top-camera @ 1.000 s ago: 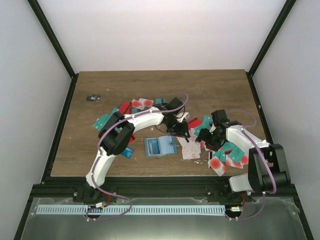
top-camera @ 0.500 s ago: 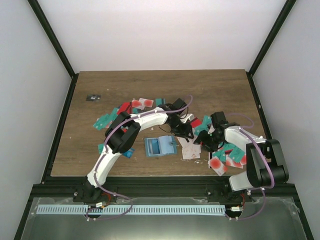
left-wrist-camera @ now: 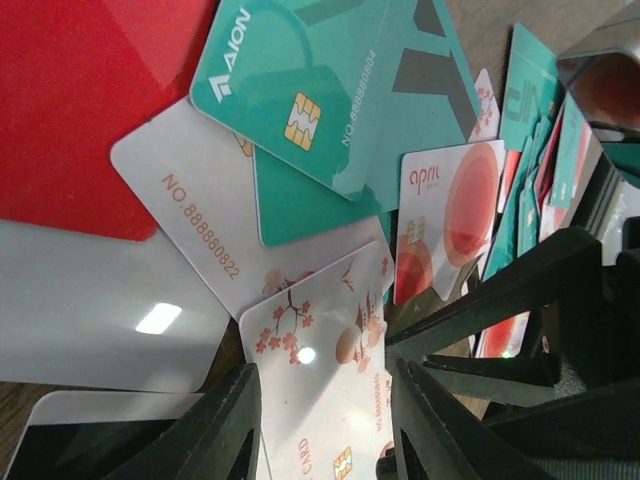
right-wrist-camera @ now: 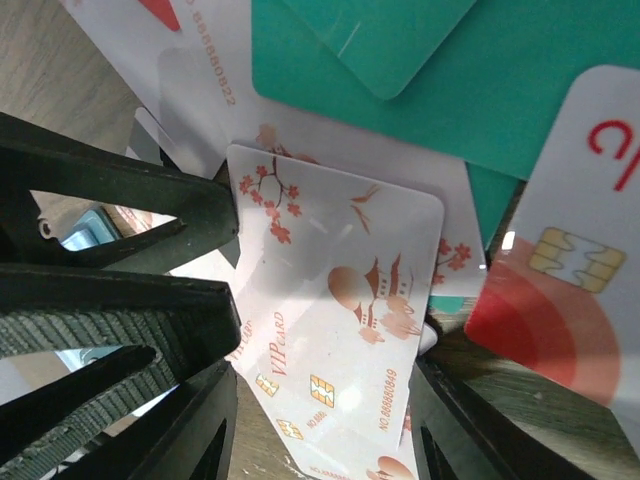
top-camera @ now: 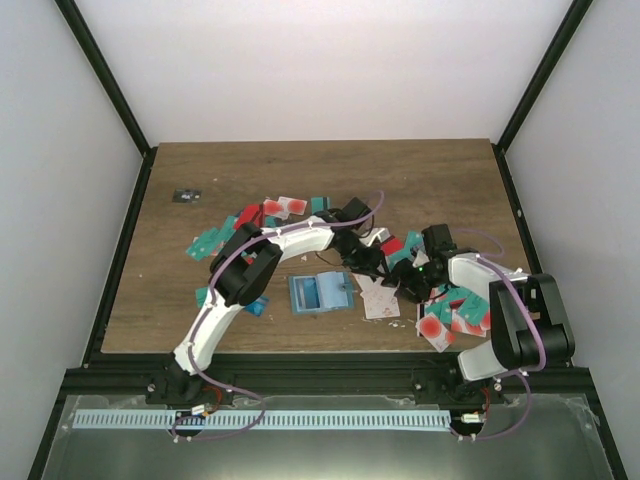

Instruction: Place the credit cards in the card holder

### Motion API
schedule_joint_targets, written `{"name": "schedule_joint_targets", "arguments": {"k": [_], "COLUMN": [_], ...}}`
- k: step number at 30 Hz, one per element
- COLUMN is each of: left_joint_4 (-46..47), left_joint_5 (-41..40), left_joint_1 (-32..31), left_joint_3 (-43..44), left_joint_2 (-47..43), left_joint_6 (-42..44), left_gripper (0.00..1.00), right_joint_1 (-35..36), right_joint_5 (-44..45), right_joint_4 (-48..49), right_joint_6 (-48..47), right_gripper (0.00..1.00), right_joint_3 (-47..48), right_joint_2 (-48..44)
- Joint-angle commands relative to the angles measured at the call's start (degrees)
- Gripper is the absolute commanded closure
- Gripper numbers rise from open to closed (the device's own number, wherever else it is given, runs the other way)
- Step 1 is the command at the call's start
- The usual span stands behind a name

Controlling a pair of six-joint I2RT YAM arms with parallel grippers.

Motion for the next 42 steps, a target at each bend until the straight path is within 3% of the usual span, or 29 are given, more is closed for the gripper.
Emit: {"name": "schedule_joint_targets", "arguments": {"k": [1,8,15,29,42], "left_joint_4": [3.5,14.2,17.6,15.3,13.5], "left_joint_5": [4.7,8.7,9.2,8.1,9.2], "left_joint_1": [-0.9,-1.0,-3.2,-7.6,-10.5], "left_joint_3": [-4.8,-15.8,-25.3,-28.1,-31.0], "left_joint_2": [-1.2,-8.0,-12.8,-14.6,-18.6], "left_joint_6": [-0.9,-7.6,-9.3,-8.9,-7.8], "left_gripper": [0.61,0.61,0.61,0.62,0.61], "right_joint_1": [-0.2,-0.2,-0.2,0.2,4.8], "right_joint_5": [0.2,-5.2,-5.2,-4.1,-3.4], "right_joint_4": [2.3,2.5,-2.2,-10.4,-16.0], "right_joint_6": [-0.6,-0.4,0.7,3.5,9.1], "right_gripper": [0.5,0.5,0.5,0.47,0.47], "right_joint_3": [-3.2,-5.4,-7.0,-11.8,-14.7], "right_joint_2": [2.9,0.5,-3.2,-7.2,-16.8]}}
